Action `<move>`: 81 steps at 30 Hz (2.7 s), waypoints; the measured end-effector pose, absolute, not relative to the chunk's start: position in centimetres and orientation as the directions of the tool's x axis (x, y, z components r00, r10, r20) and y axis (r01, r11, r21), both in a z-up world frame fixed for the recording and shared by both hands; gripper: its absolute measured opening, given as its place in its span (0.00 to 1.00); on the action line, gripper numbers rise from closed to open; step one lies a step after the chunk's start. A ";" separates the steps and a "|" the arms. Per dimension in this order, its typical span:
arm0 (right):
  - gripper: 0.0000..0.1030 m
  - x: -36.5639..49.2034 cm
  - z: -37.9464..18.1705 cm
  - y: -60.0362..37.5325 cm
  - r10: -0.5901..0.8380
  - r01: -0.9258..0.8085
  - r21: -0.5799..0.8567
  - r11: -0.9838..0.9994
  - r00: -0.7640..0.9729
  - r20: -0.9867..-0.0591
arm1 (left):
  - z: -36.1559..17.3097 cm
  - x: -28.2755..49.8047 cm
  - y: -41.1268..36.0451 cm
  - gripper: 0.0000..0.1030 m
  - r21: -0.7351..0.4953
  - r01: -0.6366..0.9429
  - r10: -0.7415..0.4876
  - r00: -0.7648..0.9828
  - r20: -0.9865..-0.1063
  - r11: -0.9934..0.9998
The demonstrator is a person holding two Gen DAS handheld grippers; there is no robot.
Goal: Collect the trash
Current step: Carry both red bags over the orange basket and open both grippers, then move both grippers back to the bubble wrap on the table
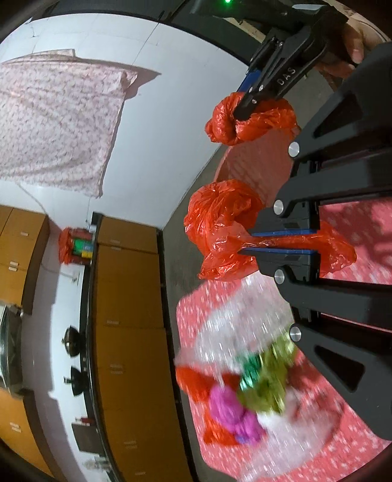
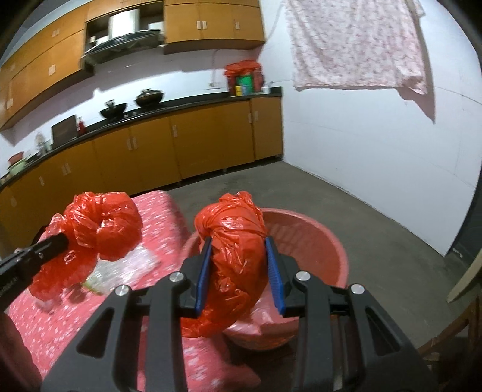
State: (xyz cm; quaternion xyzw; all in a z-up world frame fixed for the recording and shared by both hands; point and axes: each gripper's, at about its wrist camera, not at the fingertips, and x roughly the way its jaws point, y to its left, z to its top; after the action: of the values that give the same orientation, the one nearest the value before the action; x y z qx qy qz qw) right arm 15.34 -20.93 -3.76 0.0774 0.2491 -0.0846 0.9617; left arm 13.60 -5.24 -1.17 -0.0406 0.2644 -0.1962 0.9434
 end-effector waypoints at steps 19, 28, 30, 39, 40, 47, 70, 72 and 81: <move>0.33 20.8 -7.2 -27.2 -0.191 0.317 0.174 0.932 0.840 -0.508 | -4.1 21.4 -13.1 0.05 -0.214 0.455 -0.493 0.686 -0.535 0.864; 0.39 21.2 -8.2 -28.3 -0.184 0.329 0.211 0.920 0.842 -0.508 | -5.3 23.2 -15.2 0.11 -0.242 0.454 -0.504 0.643 -0.577 0.857; 0.50 20.9 -8.2 -28.4 -0.185 0.332 0.219 0.917 0.844 -0.503 | -5.6 23.6 -14.9 0.26 -0.263 0.444 -0.507 0.628 -0.590 0.857; 0.92 19.0 -8.1 -27.7 -0.253 0.371 0.174 0.912 0.843 -0.474 | -4.8 21.8 -11.4 0.70 -0.220 0.365 -0.423 0.703 -0.572 0.904; 0.94 18.9 -7.9 -27.4 -0.267 0.376 0.159 0.913 0.844 -0.465 | -4.6 21.5 -11.1 0.74 -0.210 0.359 -0.413 0.713 -0.566 0.909; 0.96 19.0 -6.4 -23.4 -0.240 0.311 0.102 0.945 0.870 -0.432 | -2.7 17.9 -6.9 0.88 -0.112 0.275 -0.292 0.796 -0.530 0.955; 0.92 24.5 -6.5 -3.9 0.150 -0.107 0.112 0.988 0.838 -0.525 | -6.2 13.4 16.6 0.92 -0.060 -0.293 0.200 0.773 -0.602 0.954; 0.89 25.3 -7.1 -2.3 0.170 -0.136 0.102 0.985 0.822 -0.544 | -7.0 13.8 17.6 0.92 -0.080 -0.303 0.192 0.763 -0.617 0.949; 0.80 27.7 -10.1 1.7 0.189 -0.203 0.050 0.978 0.758 -0.624 | -9.4 15.5 18.8 0.91 -0.143 -0.304 0.130 0.724 -0.677 0.942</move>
State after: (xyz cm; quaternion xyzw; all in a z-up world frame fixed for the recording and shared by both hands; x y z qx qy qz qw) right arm 27.65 1.70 -10.07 -0.0105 0.3318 0.1044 0.9375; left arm 15.55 18.82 -9.42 -0.1231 0.3522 0.1179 0.9203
